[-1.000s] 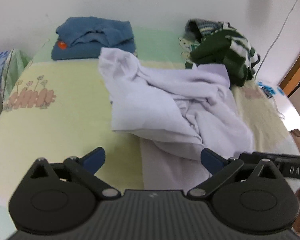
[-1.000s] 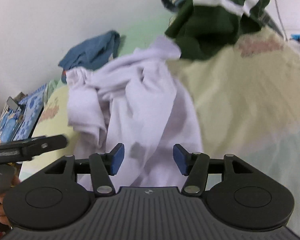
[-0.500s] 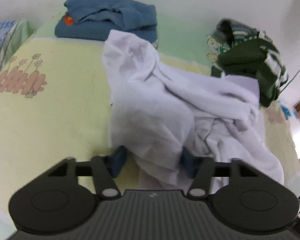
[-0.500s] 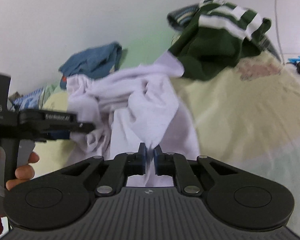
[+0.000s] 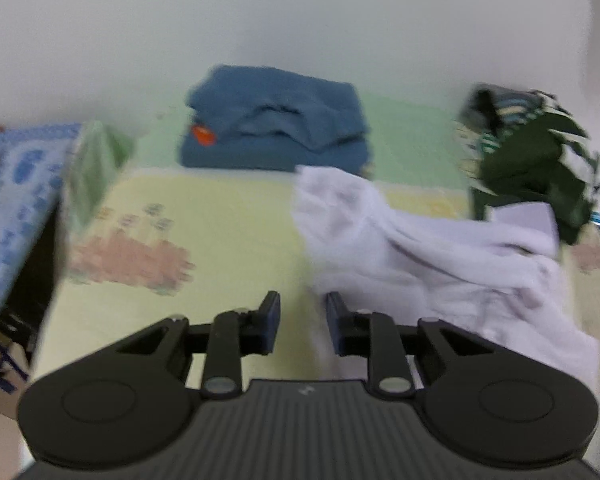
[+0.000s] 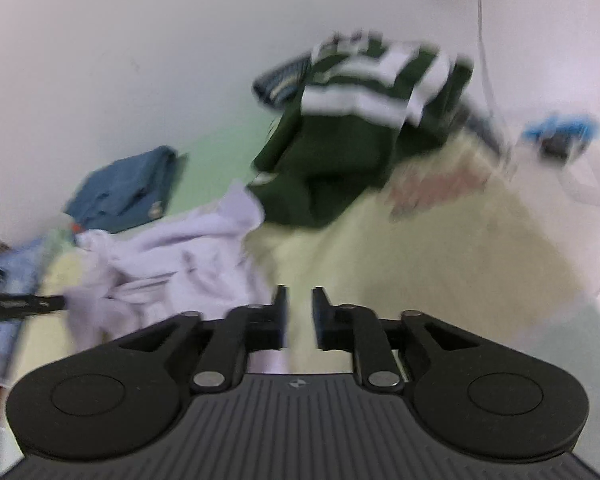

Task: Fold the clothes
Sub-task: 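Grasp the white shirt edge again with the right gripper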

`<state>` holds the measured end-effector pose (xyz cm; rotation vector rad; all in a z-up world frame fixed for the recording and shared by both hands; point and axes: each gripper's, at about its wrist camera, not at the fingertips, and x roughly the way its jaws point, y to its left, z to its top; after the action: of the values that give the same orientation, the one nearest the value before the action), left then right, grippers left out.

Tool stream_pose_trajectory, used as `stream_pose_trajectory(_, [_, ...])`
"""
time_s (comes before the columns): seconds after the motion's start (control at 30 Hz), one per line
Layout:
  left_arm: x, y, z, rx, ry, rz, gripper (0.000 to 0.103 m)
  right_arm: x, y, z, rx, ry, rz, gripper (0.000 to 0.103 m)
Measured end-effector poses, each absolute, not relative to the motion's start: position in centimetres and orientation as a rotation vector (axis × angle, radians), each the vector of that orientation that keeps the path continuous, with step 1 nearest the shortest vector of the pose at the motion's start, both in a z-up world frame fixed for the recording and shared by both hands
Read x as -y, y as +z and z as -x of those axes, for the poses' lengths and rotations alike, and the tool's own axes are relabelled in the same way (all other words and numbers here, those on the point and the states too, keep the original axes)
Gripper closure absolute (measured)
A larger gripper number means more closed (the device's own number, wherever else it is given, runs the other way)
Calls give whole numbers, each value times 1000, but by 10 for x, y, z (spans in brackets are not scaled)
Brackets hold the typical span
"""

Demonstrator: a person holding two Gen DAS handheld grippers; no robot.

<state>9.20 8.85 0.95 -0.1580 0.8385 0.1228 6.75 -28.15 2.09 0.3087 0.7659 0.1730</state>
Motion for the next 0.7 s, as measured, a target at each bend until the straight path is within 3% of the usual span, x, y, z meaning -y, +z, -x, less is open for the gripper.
stream_pose_trajectory(0.03, [-94, 8, -92, -844, 135, 170, 81, 276, 17, -65, -774, 195, -322, 65])
stream_pose_trajectory(0.13, [-101, 5, -87, -870, 107, 219, 77, 256, 5, -59, -796, 253, -324, 47])
stream_pose_trajectory(0.17, [-100, 5, -84, -869, 98, 214, 73, 246, 2, -58, -801, 268, -299, 47])
stream_pose_trajectory(0.23, [-91, 6, -76, -852, 96, 184, 40, 230, -4, -58, -809, 289, -256, 46])
stream_pose_trajectory(0.4, [-66, -4, -66, -848, 38, 140, 13, 215, -17, -62, -824, 293, -240, 47])
stream_pose_trajectory(0.5, [-55, -15, -70, -880, 19, 132, 12, 215, -22, -64, -850, 281, -229, 55])
stream_pose_trajectory(0.57, [-51, -19, -72, -888, 7, 153, 12, 216, -25, -64, -861, 274, -230, 67])
stream_pose_trajectory(0.6, [-49, -21, -72, -888, 9, 155, 15, 217, -25, -63, -862, 274, -228, 80])
stream_pose_trajectory(0.63, [-48, -22, -73, -891, 9, 155, 20, 217, -24, -62, -859, 272, -222, 86])
stream_pose_trajectory(0.7, [-46, -22, -75, -897, -5, 164, 23, 218, -23, -60, -848, 266, -207, 87])
